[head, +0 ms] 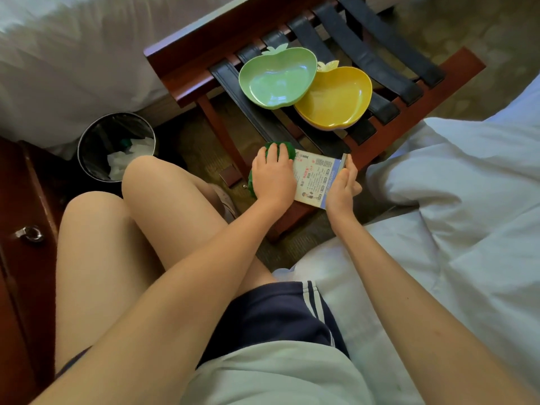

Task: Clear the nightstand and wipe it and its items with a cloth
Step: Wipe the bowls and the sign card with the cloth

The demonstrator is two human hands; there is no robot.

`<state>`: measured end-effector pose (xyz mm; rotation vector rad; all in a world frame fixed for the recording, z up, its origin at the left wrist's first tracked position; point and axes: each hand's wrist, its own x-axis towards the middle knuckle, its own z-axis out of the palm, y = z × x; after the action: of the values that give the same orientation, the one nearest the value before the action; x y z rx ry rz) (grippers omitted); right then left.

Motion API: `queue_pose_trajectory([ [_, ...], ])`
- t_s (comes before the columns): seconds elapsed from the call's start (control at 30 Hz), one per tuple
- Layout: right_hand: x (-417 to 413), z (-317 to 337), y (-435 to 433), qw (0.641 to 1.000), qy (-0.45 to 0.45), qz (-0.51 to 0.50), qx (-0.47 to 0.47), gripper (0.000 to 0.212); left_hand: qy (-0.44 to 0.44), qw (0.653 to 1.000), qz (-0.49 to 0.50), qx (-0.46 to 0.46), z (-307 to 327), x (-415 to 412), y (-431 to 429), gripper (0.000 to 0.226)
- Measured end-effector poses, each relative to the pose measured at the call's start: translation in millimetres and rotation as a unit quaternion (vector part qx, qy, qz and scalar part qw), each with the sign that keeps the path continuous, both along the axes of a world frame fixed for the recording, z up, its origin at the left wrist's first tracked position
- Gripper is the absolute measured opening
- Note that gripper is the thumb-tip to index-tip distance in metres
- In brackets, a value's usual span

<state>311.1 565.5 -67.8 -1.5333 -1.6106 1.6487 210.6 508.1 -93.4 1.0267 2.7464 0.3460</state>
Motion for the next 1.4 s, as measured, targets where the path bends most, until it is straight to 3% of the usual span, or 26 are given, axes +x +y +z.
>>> queue_pose_trajectory([
  [0.2,-1,1,1,0.999,-0.007,-0.03,0.012,0.043,0.031,0.968,-0.242,0.048,11,36,16,0.044],
  [0.37,0,-1,2,1.0,-0.008,-0.013,0.001,0.043,0.02,0.939,-0.335,0.07,6,11,-18,0.04],
  [0.43,0,0,4,1.0,-0.004,-0.001,-0.004,0.043,0.017,0.955,-0.289,0.065,4,-3,-28,0.042],
  [0.53,-1,1,5,1.0,0.001,0.006,-0.015,0.043,-0.003,0.99,-0.137,0.031,3,-25,-27,0.046],
  [0.7,-3,-1,3,1.0,-0.005,0.004,-0.012,0.043,-0.018,0.999,-0.02,-0.025,2,-24,-9,0.047],
  [0.77,-4,-1,3,1.0,-0.006,-0.005,-0.01,0.043,0.005,0.999,-0.051,-0.006,6,-13,1,0.046],
  [0.9,-5,-1,3,0.999,-0.006,-0.033,0.003,0.042,0.034,0.97,-0.235,0.047,20,19,17,0.044],
  [1.1,-4,-5,4,1.0,-0.02,-0.013,0.008,0.043,0.052,0.938,-0.335,0.079,11,13,-14,0.038],
  [1.3,-3,-5,5,1.0,-0.017,-0.007,0.002,0.043,-0.012,0.966,-0.257,0.032,3,-32,-24,0.046],
  [1.4,-5,-5,4,1.0,-0.019,-0.011,0.003,0.043,-0.002,0.988,-0.152,0.009,2,-35,-10,0.046],
])
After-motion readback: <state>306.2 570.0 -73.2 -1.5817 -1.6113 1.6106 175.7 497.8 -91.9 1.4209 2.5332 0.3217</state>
